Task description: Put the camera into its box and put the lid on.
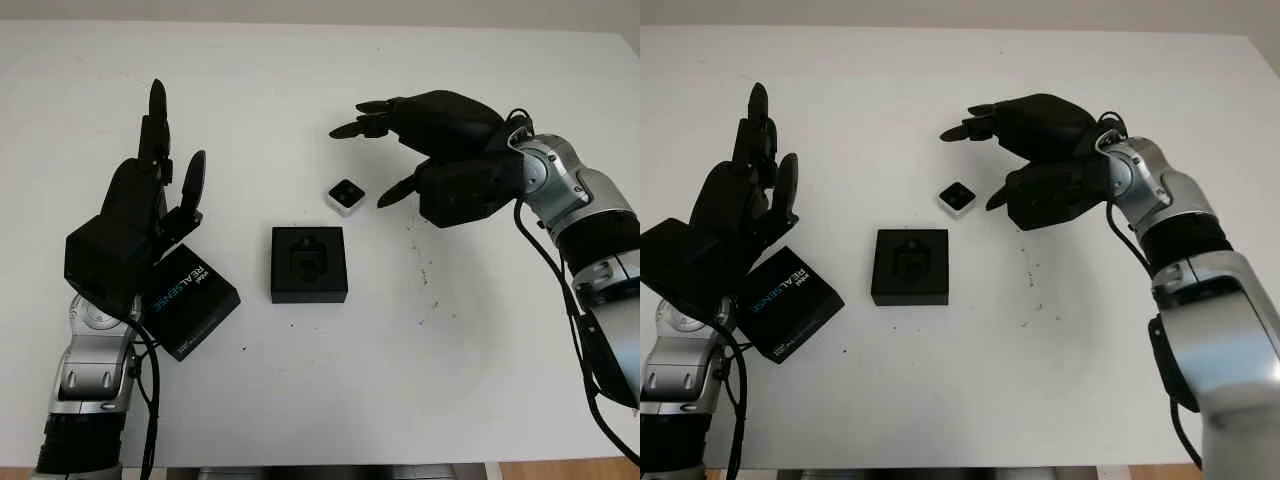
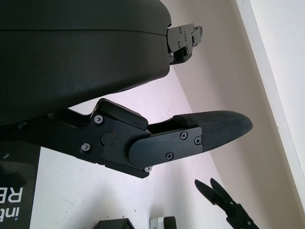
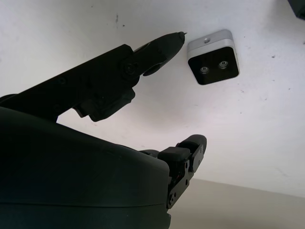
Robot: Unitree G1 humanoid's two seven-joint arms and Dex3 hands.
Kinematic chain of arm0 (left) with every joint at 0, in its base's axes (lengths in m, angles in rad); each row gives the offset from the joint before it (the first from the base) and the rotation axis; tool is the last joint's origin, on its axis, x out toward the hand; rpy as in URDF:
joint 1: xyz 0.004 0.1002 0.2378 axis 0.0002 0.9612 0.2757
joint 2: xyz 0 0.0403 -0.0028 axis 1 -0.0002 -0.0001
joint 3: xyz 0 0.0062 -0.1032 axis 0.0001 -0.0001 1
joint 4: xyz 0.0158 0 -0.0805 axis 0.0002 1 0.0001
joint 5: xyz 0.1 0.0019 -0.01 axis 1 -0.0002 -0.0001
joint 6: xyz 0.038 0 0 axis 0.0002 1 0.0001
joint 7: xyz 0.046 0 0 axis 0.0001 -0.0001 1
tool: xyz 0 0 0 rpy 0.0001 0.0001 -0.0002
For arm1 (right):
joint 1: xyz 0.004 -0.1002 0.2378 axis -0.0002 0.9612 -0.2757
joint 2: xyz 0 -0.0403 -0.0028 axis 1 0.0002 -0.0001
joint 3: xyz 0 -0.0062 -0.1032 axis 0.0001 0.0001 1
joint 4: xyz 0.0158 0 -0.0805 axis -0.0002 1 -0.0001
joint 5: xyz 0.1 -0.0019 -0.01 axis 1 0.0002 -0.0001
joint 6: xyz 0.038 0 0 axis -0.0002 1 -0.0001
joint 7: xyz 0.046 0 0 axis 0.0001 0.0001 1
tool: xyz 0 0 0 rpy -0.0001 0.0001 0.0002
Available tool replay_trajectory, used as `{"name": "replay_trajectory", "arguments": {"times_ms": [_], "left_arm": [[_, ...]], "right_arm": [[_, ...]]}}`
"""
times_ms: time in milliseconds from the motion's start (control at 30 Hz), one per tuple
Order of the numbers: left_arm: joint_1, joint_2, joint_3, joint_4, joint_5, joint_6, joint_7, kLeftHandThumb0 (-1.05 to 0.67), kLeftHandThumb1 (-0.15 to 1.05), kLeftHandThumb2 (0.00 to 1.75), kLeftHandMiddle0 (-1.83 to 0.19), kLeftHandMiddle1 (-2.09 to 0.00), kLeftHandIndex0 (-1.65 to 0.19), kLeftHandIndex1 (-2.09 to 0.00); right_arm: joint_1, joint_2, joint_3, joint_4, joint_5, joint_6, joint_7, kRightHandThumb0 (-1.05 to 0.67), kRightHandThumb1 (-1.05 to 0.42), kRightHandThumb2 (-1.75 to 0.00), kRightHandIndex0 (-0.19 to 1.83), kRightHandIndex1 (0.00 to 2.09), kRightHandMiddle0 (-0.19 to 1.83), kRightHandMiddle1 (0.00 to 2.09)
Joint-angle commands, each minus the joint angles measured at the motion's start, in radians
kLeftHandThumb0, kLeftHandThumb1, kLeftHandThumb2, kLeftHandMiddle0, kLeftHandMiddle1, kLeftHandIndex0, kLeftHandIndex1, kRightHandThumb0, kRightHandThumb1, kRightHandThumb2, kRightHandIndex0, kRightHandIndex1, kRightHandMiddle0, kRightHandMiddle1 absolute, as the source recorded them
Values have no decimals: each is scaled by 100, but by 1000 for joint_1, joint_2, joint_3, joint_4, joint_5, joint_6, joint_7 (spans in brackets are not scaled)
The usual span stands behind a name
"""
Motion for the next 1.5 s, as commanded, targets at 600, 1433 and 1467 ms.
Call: {"name": "replay_trajectory", "arguments": {"times_ms": [600, 1433, 1467], "left_arm": [[16, -8, 4, -18, -7, -2, 4, -80, 105, 65, 19, 0, 19, 0], [15, 0, 3, -17, -4, -8, -3, -81, 105, 63, 19, 0, 19, 0], [14, 0, 4, -19, -6, -5, -5, -81, 105, 63, 19, 0, 19, 0]], "right_arm": [[-71, 9, 87, 43, -62, -49, -54, -47, -81, -6, 33, 11, 47, 19], [-37, 53, 144, 93, -106, -70, -175, -51, -82, -6, 52, 21, 57, 21], [-36, 54, 145, 95, -106, -70, -177, -51, -82, -6, 51, 25, 58, 21]]}}
